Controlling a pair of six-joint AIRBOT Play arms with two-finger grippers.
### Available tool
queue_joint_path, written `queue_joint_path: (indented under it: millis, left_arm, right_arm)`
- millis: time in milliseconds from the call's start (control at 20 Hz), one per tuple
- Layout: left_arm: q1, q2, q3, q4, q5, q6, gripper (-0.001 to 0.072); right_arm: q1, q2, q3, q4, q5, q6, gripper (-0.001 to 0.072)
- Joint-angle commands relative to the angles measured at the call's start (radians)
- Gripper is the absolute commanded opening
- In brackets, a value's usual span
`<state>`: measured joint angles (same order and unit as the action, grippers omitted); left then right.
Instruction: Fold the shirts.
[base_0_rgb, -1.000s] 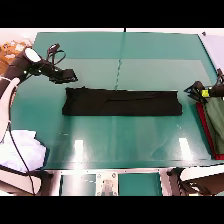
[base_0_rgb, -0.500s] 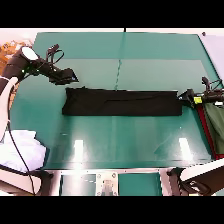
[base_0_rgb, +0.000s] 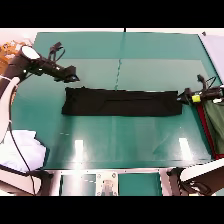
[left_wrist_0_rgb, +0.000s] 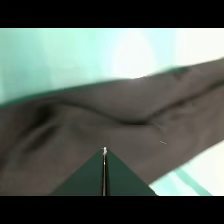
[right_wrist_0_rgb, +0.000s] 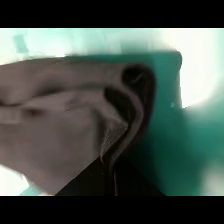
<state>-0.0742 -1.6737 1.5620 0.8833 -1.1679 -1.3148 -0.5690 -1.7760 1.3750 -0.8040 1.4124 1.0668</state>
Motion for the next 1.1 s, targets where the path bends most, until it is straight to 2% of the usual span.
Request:
queue_joint_path:
  millis: [0, 200, 350, 550, 800, 1050]
  left_arm:
    - [-0.132, -0.01, -0.001, -0.018, 0.092, 0.032, 0.0028]
    - [-0.409, -0.099, 0.002, -0.029, 0.364, 0.043, 0.0028]
    - [-0.553, -0.244, 0.073, -0.054, 0.389, 0.063, 0.0028]
    - [-0.638, -0.42, 0.268, -0.152, 0.38, 0.058, 0.0028]
    - [-0.622, -0.474, 0.349, -0.177, 0.302, 0.033, 0.0029]
    - [-0.464, -0.423, 0.507, -0.117, -0.044, 0.013, 0.0028]
  right_arm:
    - [0.008, 0.14, 0.024, 0.036, 0.106, 0.032, 0.0013]
    - [0.044, 0.341, 0.035, 0.15, 0.178, 0.08, 0.0013]
    - [0.078, 0.428, 0.075, 0.17, 0.198, 0.113, 0.0014]
    - [0.093, 0.452, 0.151, 0.202, 0.22, 0.145, 0.0014]
    - [0.093, 0.451, 0.154, 0.202, 0.219, 0.152, 0.0014]
    - [0.124, 0.451, 0.154, 0.215, 0.206, 0.152, 0.0014]
